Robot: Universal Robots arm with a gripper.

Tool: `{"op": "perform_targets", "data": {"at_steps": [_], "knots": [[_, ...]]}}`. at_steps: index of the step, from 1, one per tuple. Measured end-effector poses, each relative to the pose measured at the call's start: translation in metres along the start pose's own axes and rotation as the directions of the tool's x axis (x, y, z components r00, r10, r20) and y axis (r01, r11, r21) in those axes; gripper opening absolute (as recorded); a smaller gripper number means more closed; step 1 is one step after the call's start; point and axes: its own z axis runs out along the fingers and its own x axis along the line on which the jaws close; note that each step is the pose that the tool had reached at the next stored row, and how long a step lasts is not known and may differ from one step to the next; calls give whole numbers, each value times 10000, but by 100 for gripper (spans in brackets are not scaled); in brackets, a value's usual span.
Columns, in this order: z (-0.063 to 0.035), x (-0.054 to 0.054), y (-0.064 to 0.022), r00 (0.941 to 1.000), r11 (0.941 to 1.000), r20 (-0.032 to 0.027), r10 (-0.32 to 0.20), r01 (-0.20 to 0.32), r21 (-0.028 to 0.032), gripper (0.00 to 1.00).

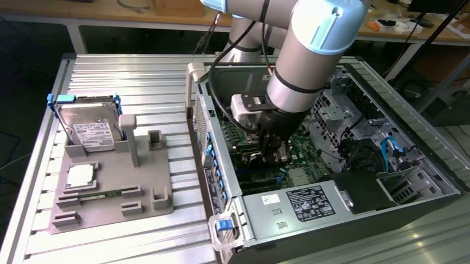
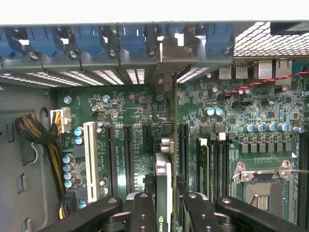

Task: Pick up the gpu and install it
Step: 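Insert the gpu into the slot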

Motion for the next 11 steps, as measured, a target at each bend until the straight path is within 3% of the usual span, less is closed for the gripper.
{"op": "perform_targets", "data": {"at_steps": [3,11], "knots": [[-44,-1,0,10000,10000,-9,-1,1,-9,27],[-42,0,1,10000,10000,-13,1,-1,-17,27]]}}
